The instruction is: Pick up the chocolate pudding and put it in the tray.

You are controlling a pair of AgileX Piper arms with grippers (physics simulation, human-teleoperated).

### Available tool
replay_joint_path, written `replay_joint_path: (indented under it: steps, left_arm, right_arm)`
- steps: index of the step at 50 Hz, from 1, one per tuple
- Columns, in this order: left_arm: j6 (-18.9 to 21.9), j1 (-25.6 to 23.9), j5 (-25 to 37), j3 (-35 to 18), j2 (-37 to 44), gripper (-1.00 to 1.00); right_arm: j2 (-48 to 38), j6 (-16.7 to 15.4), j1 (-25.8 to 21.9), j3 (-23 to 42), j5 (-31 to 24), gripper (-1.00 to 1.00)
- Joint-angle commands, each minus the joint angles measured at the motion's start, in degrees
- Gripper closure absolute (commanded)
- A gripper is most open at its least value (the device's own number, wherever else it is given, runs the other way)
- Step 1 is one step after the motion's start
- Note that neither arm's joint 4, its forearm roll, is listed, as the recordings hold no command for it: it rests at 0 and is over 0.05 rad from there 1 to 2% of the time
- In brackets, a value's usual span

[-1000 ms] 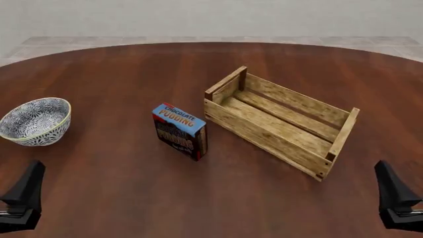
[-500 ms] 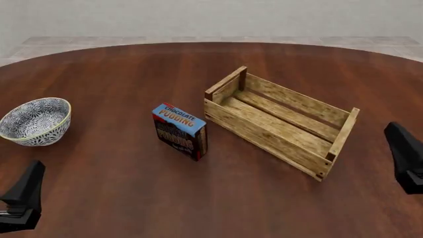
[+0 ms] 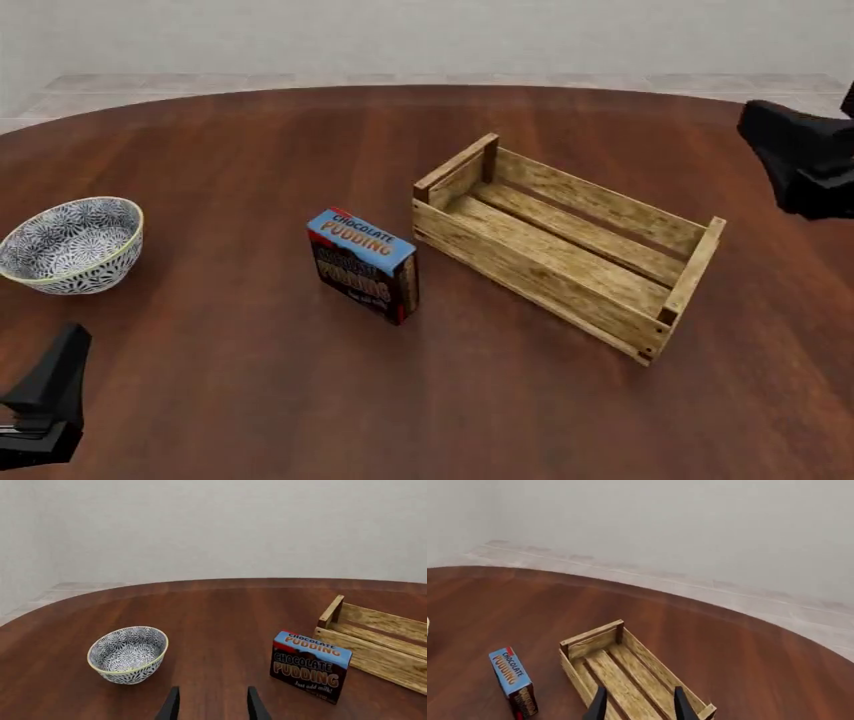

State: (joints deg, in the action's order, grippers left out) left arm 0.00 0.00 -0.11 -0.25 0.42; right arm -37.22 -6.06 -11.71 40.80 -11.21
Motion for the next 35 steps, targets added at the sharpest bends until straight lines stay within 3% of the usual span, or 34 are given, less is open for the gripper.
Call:
replay_joint_path:
  steps: [1, 12, 18, 19, 30, 35]
  left_arm:
    - [0.0, 0.0, 0.0, 0.0, 0.0, -1.0]
    - [0.0, 0.0, 0.0, 0.0, 0.0, -1.0]
    - [0.0, 0.0, 0.0, 0.0, 0.0, -1.0]
    - [0.0, 0.0, 0.0, 0.0, 0.0, -1.0]
    - [0.0, 0.0, 0.0, 0.0, 0.0, -1.0]
    - [0.0, 0.0, 0.0, 0.0, 0.0, -1.0]
  right_arm:
    - [-11.4, -2.6, -7.3, 10.3, -2.3, -1.0]
    - [-18.6, -6.6, -12.6, 17.2, -2.8, -1.0]
    - [-22.2, -6.4, -14.3, 20.0, -2.7, -1.0]
    - [-24.1, -5.2, -15.3, 21.2, -3.3, -1.0]
    - [-30.6, -6.1, -18.7, 25.7, -2.9, -1.0]
    - [-34.1, -4.5, -20.8, 28.6, -4.0, -1.0]
